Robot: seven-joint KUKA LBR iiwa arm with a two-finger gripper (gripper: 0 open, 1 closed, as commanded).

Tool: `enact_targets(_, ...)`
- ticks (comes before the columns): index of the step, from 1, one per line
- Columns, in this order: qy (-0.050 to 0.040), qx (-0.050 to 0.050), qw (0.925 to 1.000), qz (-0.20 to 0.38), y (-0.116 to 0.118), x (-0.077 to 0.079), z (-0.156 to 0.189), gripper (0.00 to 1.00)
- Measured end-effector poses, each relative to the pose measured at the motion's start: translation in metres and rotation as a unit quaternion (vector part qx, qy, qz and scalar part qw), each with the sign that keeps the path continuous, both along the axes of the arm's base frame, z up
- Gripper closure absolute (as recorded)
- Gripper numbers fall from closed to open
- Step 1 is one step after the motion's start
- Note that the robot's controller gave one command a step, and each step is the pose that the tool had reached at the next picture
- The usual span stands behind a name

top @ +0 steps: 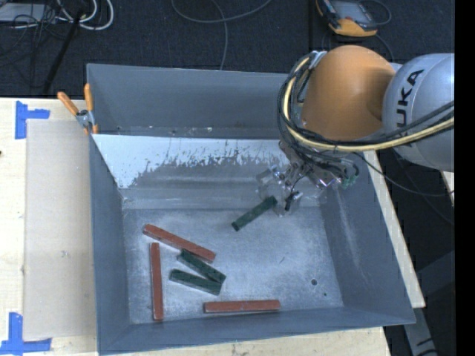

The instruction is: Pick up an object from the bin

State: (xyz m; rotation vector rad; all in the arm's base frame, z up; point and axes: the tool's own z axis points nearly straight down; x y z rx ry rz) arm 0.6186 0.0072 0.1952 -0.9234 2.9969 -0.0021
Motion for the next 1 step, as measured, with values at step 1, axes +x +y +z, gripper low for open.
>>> enact_targets(1,0.0004,0.0,0.9967,0.081,-0.017,-0.0013,0.0388,1.0)
